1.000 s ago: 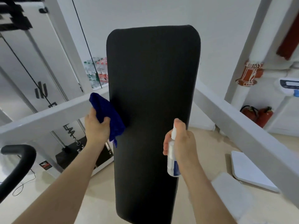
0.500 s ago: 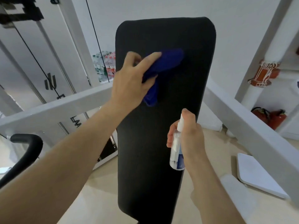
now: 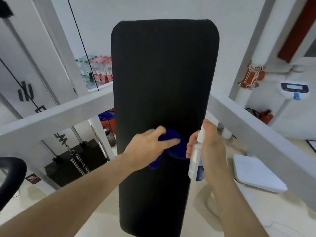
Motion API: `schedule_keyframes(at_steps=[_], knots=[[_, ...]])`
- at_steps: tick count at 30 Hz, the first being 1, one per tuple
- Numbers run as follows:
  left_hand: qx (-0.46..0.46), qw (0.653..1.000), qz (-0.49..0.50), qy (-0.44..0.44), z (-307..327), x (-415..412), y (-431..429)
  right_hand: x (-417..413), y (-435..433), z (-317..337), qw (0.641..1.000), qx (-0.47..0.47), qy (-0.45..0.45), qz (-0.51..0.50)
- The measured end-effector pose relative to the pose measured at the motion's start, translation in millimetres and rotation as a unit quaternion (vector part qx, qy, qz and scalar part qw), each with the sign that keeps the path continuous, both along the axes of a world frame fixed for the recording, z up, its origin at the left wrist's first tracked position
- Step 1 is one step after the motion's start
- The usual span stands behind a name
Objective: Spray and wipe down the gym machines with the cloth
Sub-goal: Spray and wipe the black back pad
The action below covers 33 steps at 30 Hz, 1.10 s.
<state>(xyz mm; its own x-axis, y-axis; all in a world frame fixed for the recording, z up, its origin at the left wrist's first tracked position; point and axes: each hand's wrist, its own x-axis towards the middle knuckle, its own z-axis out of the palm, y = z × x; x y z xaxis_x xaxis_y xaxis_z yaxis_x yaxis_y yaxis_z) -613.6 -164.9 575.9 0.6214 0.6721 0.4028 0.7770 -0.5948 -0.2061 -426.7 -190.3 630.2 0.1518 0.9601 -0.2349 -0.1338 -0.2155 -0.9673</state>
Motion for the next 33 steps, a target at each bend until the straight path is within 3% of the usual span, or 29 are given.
schedule_keyframes(at_steps=[2,4,7,10,13,15,16,18,20,22,23,25,28,30,33], knots=[[0.084,0.979,0.051,-0.178,44,2,17,-2,1,2,1.0,-0.015,0.001,-0.014],[0.131,0.947,0.112,-0.27,82,0,36,-5,5,2,0.999,-0.018,-0.012,-0.026],[0.122,0.965,0.106,-0.206,58,-1,38,-11,14,-3,0.999,0.0,-0.029,-0.033],[0.033,0.994,0.053,-0.085,-37,-17,2,-16,18,-18,0.999,0.022,-0.015,-0.028],[-0.057,0.998,0.016,0.015,-104,-55,-25,-25,18,-39,0.999,0.011,-0.035,-0.004],[-0.083,0.995,0.014,0.045,-114,-69,-34,-34,15,-52,0.999,-0.006,-0.039,0.021],[-0.07,0.997,0.021,0.021,-107,-71,-36,-39,12,-56,0.998,-0.007,-0.042,0.035],[0.02,0.993,0.038,-0.11,-67,-67,-23,-47,10,-58,0.997,0.009,-0.055,0.058],[0.097,0.947,0.095,-0.291,-3,-63,8,-56,14,-55,0.996,0.035,-0.059,0.064],[0.107,0.886,0.17,-0.418,51,-61,39,-62,19,-51,0.994,0.053,-0.068,0.069],[0.115,0.873,0.188,-0.435,60,-60,48,-63,23,-49,0.993,0.063,-0.074,0.071],[0.123,0.898,0.177,-0.384,41,-60,47,-68,26,-50,0.99,0.073,-0.09,0.081],[0.052,0.922,0.165,-0.347,-36,-74,13,-73,22,-59,0.991,0.067,-0.081,0.084],[-0.02,0.889,0.198,-0.413,-80,-85,-13,-78,17,-65,0.991,0.061,-0.079,0.087],[-0.093,0.807,0.255,-0.524,-92,-84,-28,-82,14,-63,0.988,0.061,-0.1,0.103]])
